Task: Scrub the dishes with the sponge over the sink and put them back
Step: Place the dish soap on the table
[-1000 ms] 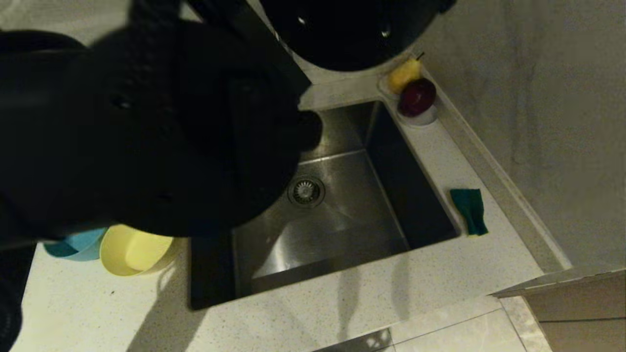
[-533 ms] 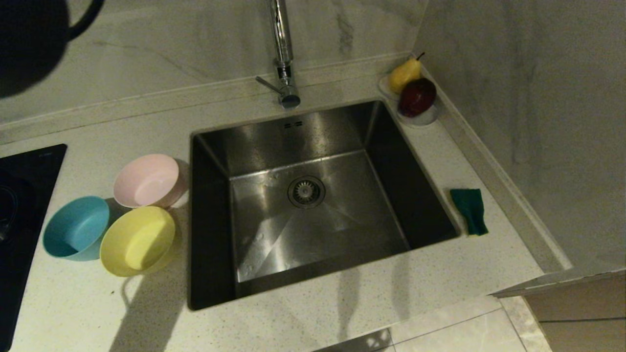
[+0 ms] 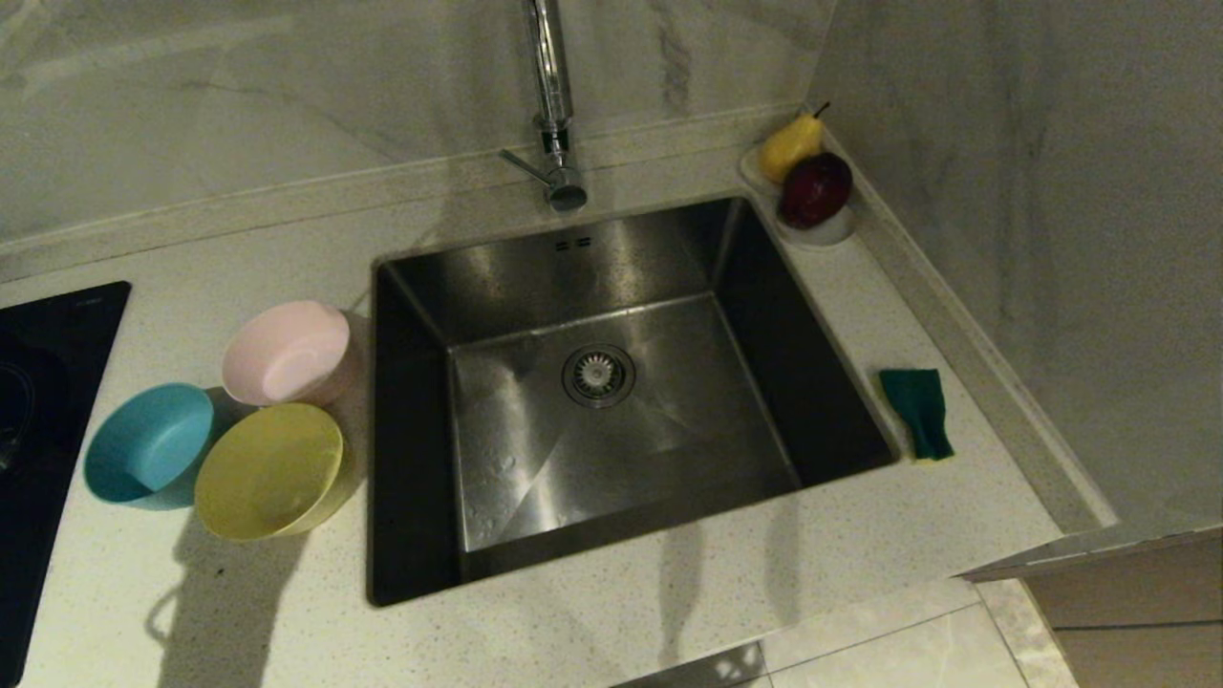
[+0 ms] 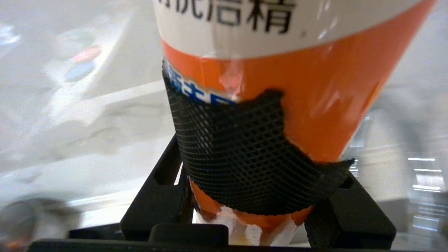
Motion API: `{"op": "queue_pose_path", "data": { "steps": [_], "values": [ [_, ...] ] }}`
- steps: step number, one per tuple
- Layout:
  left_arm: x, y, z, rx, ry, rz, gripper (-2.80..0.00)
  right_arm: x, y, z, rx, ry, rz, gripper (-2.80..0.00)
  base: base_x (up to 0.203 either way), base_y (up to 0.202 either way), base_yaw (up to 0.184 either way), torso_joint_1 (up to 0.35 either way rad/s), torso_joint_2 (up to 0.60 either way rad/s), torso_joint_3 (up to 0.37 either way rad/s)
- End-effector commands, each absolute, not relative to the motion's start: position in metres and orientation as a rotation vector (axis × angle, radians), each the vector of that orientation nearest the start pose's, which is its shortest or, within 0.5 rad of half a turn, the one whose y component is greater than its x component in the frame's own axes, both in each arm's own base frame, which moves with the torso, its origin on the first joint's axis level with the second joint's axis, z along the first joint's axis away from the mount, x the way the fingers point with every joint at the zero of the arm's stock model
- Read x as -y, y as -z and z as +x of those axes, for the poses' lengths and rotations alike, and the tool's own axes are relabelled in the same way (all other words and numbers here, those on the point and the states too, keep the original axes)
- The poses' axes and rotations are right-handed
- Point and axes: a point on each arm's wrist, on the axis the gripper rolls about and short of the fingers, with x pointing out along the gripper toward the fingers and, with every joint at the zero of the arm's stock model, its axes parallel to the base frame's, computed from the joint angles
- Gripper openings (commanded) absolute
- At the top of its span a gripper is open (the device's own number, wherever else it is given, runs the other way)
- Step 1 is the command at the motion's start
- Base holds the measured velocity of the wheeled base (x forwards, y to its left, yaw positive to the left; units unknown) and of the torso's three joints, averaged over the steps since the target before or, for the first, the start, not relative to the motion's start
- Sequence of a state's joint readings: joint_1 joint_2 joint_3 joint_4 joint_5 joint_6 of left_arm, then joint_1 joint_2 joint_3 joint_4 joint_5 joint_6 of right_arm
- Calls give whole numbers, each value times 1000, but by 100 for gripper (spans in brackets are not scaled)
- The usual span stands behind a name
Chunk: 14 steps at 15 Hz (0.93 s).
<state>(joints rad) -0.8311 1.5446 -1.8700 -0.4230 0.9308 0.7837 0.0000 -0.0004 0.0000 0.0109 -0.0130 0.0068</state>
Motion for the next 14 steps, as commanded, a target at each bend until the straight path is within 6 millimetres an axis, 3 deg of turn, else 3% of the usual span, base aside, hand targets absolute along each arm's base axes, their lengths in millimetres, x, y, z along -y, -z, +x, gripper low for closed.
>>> {"op": "queue_pose_path", "data": {
  "steps": [1, 7, 14],
  "values": [
    [97, -491, 152, 382, -326, 174, -280, 0, -74, -23, -12, 14, 6, -280, 0, 0, 0, 0, 0, 0],
    [39, -469, 188, 300, -412, -6, -280, 0, -74, -23, -11, 12, 6, -280, 0, 0, 0, 0, 0, 0],
    [-5, -437, 249, 236, -602, -147, -280, 0, -74, -23, -11, 12, 7, -280, 0, 0, 0, 0, 0, 0]
  ]
}}
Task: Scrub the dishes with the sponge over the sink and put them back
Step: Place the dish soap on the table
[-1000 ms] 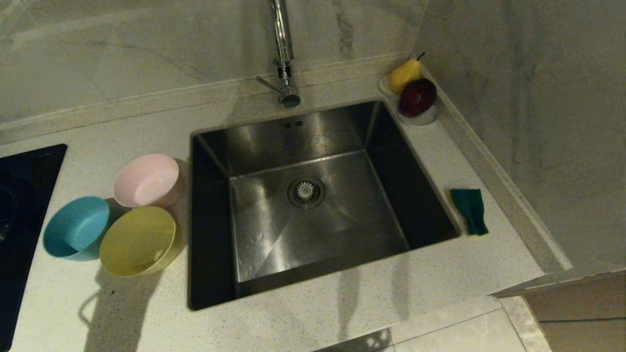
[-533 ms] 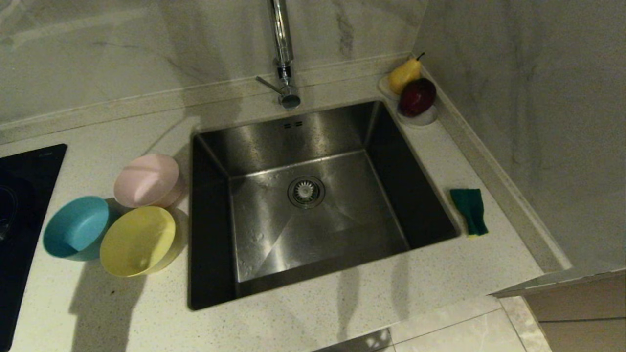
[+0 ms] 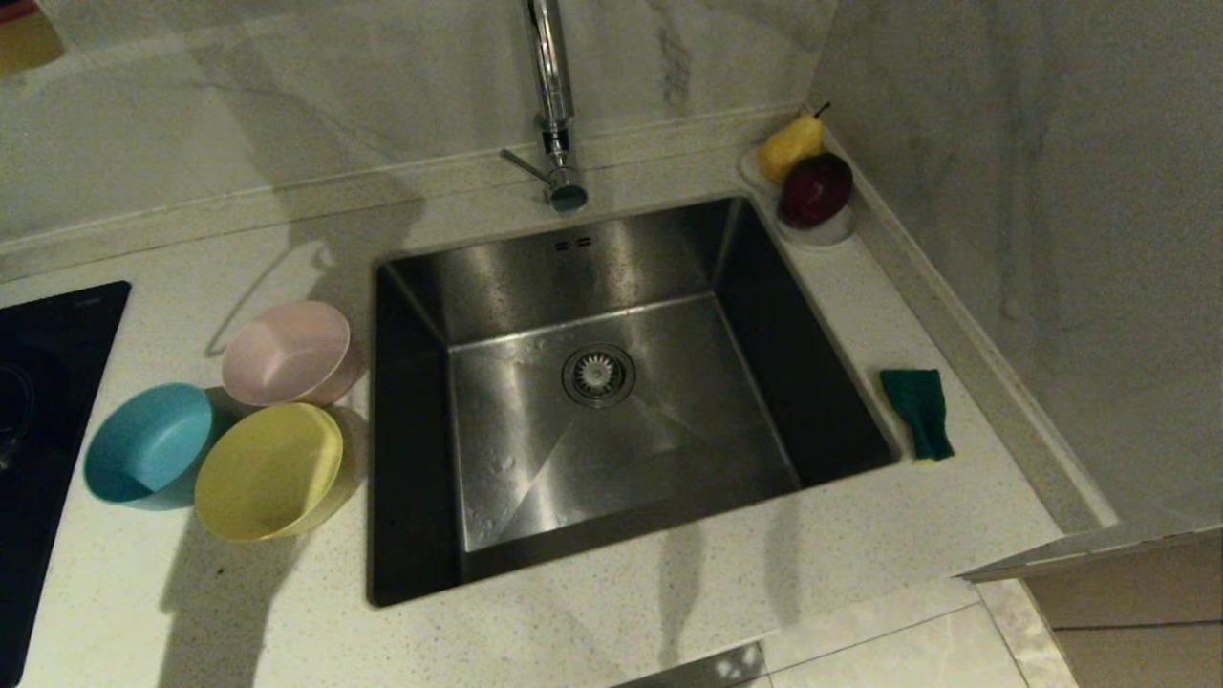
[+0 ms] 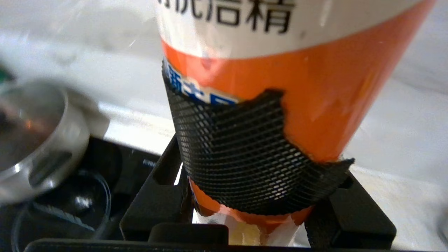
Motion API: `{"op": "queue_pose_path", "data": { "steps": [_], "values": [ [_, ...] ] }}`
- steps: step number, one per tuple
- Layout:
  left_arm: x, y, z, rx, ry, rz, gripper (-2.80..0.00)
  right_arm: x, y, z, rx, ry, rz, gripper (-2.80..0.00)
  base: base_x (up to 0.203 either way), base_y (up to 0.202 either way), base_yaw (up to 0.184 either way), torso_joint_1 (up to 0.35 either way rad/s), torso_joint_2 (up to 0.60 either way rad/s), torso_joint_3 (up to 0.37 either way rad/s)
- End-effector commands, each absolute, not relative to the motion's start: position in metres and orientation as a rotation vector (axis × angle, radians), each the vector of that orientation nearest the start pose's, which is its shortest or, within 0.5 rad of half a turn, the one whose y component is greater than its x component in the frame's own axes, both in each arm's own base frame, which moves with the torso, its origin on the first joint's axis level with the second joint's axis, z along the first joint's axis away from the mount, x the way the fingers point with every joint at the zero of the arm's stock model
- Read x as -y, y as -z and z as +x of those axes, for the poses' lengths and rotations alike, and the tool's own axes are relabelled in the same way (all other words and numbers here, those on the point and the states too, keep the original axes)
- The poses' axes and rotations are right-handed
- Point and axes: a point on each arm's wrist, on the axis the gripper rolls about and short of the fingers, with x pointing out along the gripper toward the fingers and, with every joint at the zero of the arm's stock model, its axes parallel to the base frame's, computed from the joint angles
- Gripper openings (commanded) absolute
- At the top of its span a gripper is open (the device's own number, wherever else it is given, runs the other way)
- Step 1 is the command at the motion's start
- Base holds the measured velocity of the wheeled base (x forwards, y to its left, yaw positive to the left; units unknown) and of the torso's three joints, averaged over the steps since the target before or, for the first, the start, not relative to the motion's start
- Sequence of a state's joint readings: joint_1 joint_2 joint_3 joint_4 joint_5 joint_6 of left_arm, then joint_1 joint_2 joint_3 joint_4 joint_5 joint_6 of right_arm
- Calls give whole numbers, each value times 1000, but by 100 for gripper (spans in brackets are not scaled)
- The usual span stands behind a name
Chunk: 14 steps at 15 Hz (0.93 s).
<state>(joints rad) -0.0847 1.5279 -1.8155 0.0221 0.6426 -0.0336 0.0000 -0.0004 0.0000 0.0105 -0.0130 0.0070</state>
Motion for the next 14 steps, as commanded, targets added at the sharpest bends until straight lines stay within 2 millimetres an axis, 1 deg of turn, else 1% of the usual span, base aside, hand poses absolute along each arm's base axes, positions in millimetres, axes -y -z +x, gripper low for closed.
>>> {"op": "queue_pose_path", "data": {
  "steps": [1, 4, 8, 10, 14],
  "values": [
    [-15, -433, 255, 234, -641, -164, -280, 0, -74, -23, -11, 12, 8, -280, 0, 0, 0, 0, 0, 0],
    [-48, -419, 274, 206, -742, -174, -280, 0, -74, -23, -11, 12, 8, -280, 0, 0, 0, 0, 0, 0],
    [-88, -385, 315, 158, -751, -181, -280, 0, -74, -23, -11, 13, 7, -280, 0, 0, 0, 0, 0, 0],
    [-101, -364, 340, 158, -762, -175, -280, 0, -74, -23, -11, 12, 8, -280, 0, 0, 0, 0, 0, 0],
    [-116, -327, 385, 211, -800, -177, -280, 0, -74, -23, -12, 13, 7, -280, 0, 0, 0, 0, 0, 0]
  ]
}}
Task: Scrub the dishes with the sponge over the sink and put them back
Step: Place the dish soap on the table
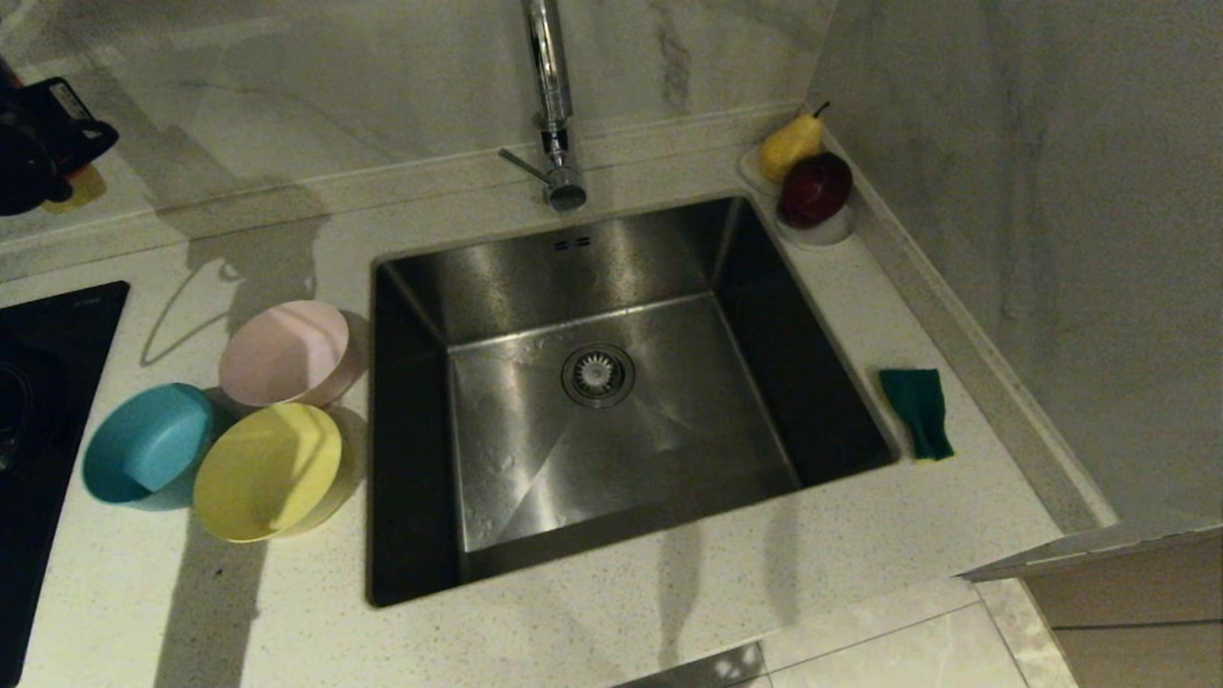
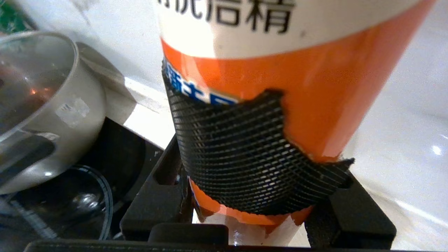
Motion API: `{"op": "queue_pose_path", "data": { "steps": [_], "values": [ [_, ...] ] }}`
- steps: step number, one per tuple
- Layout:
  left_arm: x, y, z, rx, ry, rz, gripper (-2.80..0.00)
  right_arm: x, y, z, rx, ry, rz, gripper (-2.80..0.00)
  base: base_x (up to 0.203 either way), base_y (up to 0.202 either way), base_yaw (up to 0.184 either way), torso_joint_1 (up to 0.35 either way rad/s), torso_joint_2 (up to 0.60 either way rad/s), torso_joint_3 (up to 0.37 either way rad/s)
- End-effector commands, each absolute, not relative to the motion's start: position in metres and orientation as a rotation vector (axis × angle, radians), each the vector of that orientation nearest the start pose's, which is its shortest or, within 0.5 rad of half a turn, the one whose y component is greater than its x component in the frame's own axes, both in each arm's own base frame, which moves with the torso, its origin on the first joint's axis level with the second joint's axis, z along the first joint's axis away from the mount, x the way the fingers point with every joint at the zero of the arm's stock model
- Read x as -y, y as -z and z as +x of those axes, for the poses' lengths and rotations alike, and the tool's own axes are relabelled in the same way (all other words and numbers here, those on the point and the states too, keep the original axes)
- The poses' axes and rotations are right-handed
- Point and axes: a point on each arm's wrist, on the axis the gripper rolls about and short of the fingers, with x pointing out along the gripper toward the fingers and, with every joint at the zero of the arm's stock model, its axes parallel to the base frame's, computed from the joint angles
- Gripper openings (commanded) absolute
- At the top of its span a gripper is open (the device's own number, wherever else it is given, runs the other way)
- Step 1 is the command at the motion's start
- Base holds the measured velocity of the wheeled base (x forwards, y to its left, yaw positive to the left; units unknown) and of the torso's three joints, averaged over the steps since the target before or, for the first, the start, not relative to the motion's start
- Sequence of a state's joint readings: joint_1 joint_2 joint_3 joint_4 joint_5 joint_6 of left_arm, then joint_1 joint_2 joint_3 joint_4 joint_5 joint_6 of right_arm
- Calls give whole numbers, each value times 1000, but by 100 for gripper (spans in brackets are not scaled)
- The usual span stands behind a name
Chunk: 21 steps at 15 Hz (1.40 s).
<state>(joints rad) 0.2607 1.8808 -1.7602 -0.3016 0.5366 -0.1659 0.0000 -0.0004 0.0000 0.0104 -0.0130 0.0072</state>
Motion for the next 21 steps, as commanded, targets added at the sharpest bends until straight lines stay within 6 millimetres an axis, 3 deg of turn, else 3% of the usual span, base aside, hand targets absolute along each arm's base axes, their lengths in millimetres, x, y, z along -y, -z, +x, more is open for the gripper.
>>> {"op": "queue_pose_path", "data": {
  "steps": [1, 7, 11, 16, 21],
  "values": [
    [-119, -318, 394, 213, -811, -178, -280, 0, -74, -23, -11, 13, 7, -280, 0, 0, 0, 0, 0, 0],
    [-132, -276, 439, 296, -869, -153, -280, 0, -74, -23, -11, 12, 8, -280, 0, 0, 0, 0, 0, 0],
    [-138, -266, 459, 321, -908, -154, -280, 0, -74, -23, -12, 14, 8, -280, 0, 0, 0, 0, 0, 0],
    [-141, -247, 468, 299, -931, -159, -280, 0, -74, -23, -11, 12, 6, -280, 0, 0, 0, 0, 0, 0],
    [-140, -249, 468, 320, -929, -168, -280, 0, -74, -23, -11, 14, 6, -280, 0, 0, 0, 0, 0, 0]
  ]
}}
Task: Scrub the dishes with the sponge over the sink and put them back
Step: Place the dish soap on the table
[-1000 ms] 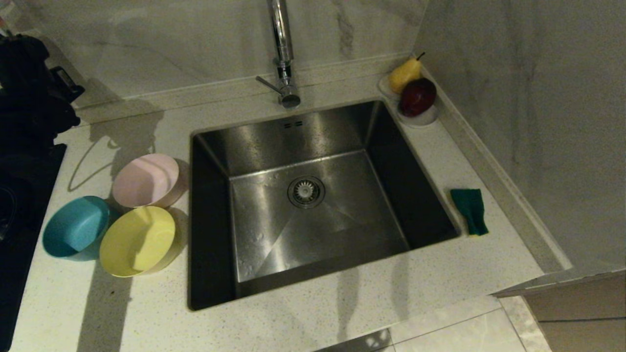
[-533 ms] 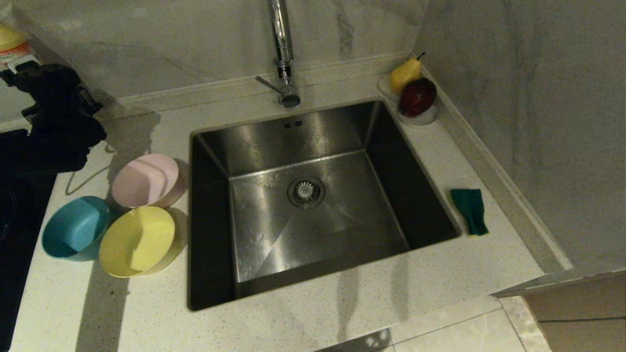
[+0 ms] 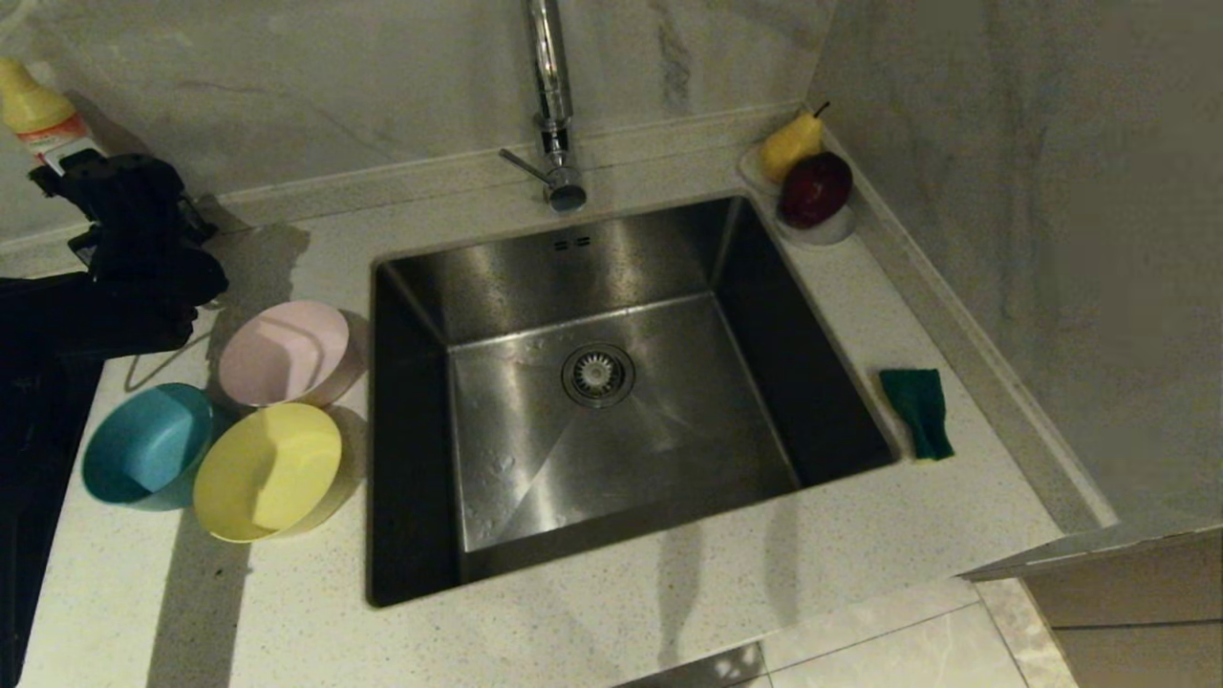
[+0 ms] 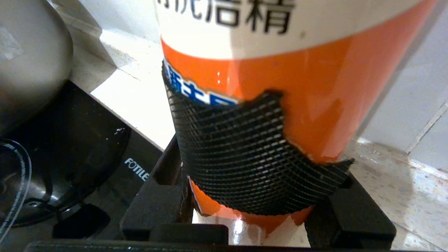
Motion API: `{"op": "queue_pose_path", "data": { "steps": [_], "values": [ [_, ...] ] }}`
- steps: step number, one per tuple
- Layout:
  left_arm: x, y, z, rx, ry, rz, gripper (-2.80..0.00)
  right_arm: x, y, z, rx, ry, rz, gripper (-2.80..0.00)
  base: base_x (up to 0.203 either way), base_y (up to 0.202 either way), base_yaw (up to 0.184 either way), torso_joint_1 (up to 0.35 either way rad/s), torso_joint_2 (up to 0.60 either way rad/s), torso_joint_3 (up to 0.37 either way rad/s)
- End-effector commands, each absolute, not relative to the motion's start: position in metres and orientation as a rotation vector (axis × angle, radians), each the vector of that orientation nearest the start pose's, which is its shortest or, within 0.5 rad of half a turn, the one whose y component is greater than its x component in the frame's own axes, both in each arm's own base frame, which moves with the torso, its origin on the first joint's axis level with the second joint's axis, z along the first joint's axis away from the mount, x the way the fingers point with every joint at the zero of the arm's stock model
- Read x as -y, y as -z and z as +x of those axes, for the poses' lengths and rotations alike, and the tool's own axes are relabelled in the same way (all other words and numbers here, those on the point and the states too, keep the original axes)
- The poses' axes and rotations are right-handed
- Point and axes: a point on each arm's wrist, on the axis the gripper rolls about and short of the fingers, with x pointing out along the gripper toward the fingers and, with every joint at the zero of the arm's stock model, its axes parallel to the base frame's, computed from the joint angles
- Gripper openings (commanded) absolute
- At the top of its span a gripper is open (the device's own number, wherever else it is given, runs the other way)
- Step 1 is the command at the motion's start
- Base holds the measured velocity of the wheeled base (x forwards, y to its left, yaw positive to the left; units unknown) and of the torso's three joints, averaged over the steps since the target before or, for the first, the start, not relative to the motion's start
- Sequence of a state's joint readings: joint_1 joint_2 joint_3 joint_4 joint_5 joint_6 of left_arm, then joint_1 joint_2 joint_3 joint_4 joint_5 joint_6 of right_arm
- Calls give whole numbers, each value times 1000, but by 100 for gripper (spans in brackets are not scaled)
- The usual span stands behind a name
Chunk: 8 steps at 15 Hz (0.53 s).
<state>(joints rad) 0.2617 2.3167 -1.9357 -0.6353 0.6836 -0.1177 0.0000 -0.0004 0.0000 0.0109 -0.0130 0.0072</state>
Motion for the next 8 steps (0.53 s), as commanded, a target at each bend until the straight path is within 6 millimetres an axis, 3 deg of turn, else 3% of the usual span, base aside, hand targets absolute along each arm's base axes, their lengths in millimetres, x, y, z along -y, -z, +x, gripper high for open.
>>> {"op": "queue_pose_path", "data": {
  "steps": [1, 7, 8],
  "values": [
    [-141, -248, 469, 318, -929, -169, -280, 0, -74, -23, -12, 13, 7, -280, 0, 0, 0, 0, 0, 0],
    [-141, -250, 467, 331, -945, -191, -280, 0, -74, -23, -12, 14, 6, -280, 0, 0, 0, 0, 0, 0],
    [-140, -250, 466, 332, -945, -192, 0, 0, -74, -23, -11, 12, 6, -280, 0, 0, 0, 0, 0, 0]
  ]
}}
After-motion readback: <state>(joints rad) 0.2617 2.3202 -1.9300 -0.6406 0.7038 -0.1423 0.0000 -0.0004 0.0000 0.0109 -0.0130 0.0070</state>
